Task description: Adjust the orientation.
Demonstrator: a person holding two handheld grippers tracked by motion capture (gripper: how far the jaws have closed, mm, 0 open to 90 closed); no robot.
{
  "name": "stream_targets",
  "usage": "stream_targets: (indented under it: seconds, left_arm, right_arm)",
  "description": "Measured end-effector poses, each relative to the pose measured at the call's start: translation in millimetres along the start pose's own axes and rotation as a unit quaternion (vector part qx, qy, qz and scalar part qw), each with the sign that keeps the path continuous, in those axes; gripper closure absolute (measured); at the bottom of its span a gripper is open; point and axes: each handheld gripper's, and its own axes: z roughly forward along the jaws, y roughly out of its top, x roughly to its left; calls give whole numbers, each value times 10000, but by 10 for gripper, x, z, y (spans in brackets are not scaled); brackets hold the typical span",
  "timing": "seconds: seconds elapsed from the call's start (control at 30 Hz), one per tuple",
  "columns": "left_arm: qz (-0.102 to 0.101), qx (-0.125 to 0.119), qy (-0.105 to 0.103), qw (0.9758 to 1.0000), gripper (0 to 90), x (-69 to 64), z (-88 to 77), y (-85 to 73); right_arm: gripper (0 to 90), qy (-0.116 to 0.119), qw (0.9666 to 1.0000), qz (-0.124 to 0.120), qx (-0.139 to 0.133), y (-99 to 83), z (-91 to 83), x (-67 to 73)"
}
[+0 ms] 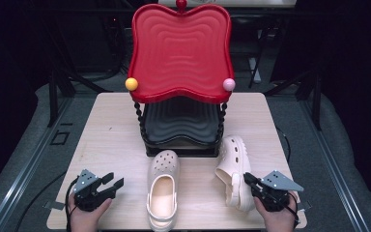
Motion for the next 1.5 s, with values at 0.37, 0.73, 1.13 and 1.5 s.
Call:
stream_targets:
  seconds: [0.37, 0.73, 1.13, 1.5]
  left_arm:
    - [-18, 19, -45, 10000, 495, -16, 19, -2]
    - [-37, 8, -33, 10000, 494, 2, 0, 5]
    - [-61, -7, -16, 10000, 489, 1, -7, 3]
    - [-64, -38, 38, 10000, 488, 21, -22, 5]
  right_arm:
    - [844, -326, 9973, 662, -59, -122, -147, -351]
    - [899, -669, 9880, 1298, 509, -353, -91, -736]
    - [671, -899, 9825, 1397, 838, -396, -87, -844]
    - [514, -777, 9922, 849, 488, -41, -268, -736]
